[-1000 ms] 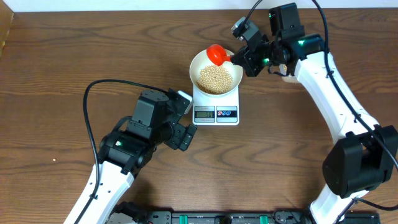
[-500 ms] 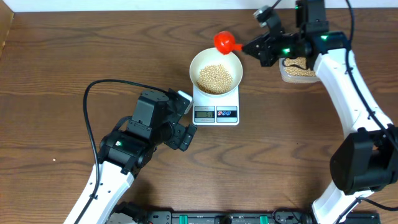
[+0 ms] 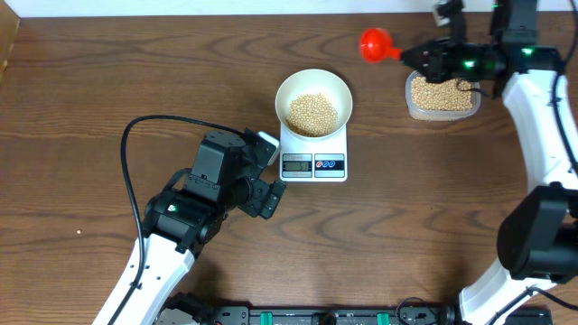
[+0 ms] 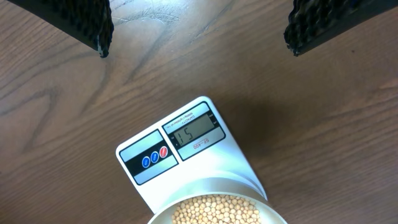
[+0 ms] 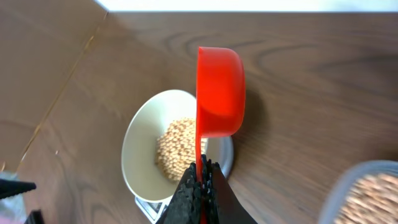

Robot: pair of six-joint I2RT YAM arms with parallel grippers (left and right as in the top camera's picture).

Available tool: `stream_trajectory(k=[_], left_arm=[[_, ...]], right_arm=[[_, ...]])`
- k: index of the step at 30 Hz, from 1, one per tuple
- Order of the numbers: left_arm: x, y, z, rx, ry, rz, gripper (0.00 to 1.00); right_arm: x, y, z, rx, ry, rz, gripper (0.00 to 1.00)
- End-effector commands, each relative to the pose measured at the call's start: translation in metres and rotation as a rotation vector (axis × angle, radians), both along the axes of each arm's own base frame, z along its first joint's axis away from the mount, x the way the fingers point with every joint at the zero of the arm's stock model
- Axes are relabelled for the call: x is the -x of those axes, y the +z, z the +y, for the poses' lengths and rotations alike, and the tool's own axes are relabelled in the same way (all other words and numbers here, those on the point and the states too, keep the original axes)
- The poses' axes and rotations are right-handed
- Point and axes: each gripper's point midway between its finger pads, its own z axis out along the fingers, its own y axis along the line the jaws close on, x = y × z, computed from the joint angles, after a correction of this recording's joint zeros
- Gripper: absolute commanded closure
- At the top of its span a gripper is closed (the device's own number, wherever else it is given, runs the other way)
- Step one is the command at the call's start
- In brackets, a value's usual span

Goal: Scoop item into bowl and weigh 50g on scale
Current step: 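Carry the red scoop right toward the clear bean tub, then bring the red scoop back left over the white bowl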

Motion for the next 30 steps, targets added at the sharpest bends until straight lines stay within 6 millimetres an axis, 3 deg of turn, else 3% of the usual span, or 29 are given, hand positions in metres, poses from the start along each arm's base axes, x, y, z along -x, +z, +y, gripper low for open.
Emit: stream_trajectory(k=[1,4,7,12,15,22,30], left_arm=[[0.002,-0.001,-0.002,0.01,-0.006,0.01,0.09],[0.002,-0.001,-0.002,0.01,-0.006,0.01,0.09],[0.002,-0.001,-0.002,0.01,-0.006,0.01,0.09],[0.002,-0.001,-0.002,0.01,-0.006,0.009,0.09],[0.002,-0.001,-0.002,0.01,-0.006,0.01,0.09],[0.002,-0.001,-0.002,0.01,-0.006,0.01,0.09],[0.002,-0.001,-0.002,0.01,-0.006,0.01,0.09]], right_arm=[[0.006,0.042,-0.024,-0.014,-0.055,-0.079,0.99],[0.004,0.043,-0.037,-0.014,-0.109,-0.06,0.99],[0.005,0.042,-0.026,-0.015,-0.09,-0.056,0.99],[0.008,0.032,0.022,0.073,-0.032,-0.063,0.99],[0.016,0.025,0.065,0.161,0.054,-0.109,0.99],[0.035,0.011,0.129,0.288,0.168,-0.165,0.99],[0.042,-0.026,0.147,0.364,0.229,-0.112,0.99]])
